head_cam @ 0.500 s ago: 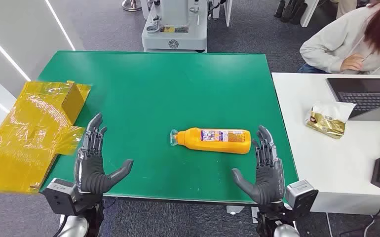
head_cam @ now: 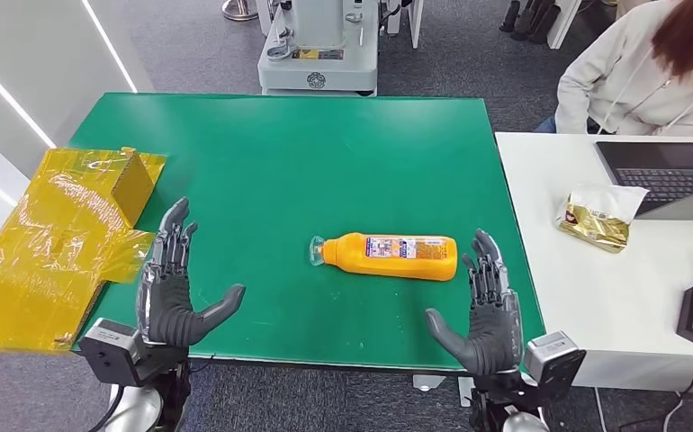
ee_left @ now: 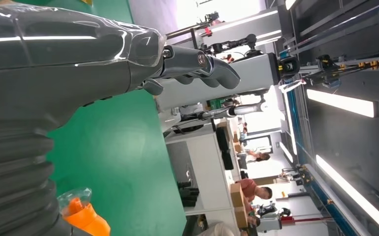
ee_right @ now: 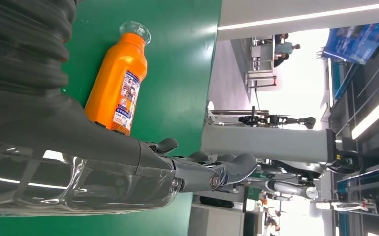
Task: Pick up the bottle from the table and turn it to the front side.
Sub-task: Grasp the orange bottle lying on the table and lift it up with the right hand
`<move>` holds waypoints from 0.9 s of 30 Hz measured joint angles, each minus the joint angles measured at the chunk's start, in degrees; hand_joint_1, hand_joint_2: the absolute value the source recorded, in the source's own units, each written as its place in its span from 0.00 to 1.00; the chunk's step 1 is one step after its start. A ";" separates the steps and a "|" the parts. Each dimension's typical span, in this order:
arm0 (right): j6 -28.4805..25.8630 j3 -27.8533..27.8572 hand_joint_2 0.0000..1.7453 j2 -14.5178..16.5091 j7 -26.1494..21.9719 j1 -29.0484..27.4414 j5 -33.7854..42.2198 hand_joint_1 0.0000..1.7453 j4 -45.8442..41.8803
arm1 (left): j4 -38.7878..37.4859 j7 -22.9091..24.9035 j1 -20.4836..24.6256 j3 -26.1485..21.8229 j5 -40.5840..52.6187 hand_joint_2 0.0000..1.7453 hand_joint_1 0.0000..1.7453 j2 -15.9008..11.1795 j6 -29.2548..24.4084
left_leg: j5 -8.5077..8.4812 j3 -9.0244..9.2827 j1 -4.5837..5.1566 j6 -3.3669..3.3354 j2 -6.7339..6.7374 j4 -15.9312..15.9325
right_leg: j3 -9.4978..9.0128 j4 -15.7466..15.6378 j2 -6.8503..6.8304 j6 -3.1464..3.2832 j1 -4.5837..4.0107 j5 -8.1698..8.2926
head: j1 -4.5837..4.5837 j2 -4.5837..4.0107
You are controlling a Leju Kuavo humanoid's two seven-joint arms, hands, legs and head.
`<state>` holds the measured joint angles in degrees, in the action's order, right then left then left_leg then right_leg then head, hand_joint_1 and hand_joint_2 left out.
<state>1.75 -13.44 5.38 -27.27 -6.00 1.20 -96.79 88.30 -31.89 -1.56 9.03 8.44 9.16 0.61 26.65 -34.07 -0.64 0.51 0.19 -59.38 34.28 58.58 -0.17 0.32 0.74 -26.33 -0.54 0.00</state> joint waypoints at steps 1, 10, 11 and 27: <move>0.06 0.01 1.00 0.00 -0.15 -0.02 0.00 0.00 0.11 | -0.01 0.00 -0.01 0.00 0.01 1.00 0.00 0.00 -0.10 | 0.00 0.00 0.00 0.00 0.00 0.00 | 0.00 0.00 0.00 0.00 0.00 0.00 | 0.00 0.00; 0.34 0.02 1.00 0.00 -0.84 0.15 0.00 0.00 1.32 | -0.02 -0.13 -0.44 0.00 0.02 1.00 0.00 -0.02 -0.92 | 0.00 -0.01 0.00 0.00 -0.01 0.00 | 0.00 0.00 0.00 0.00 0.00 0.00 | 0.01 0.00; 0.38 0.02 1.00 -0.01 -0.85 0.18 0.00 0.00 1.40 | -0.02 -0.13 -0.49 0.00 0.02 1.00 0.00 -0.02 -0.94 | 0.00 -0.01 0.00 0.00 -0.01 0.00 | 0.00 0.00 0.00 0.00 0.00 0.00 | 0.01 0.00; -13.04 -0.28 1.00 -4.59 0.64 6.01 -22.25 0.00 2.81 | -1.52 -1.38 0.50 0.72 -1.07 1.00 0.00 -0.58 -0.16 | 0.00 0.00 0.01 0.00 0.00 -0.02 | -0.01 0.00 0.01 -0.02 0.01 0.02 | -0.01 0.00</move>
<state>-11.29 -13.72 0.79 -26.63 0.01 -21.05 -93.98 86.78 -33.27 -1.07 9.75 7.37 8.58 0.44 26.65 -34.07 -0.63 0.51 0.19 -59.40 34.27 58.58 -0.16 0.30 0.75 -26.31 -0.54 0.00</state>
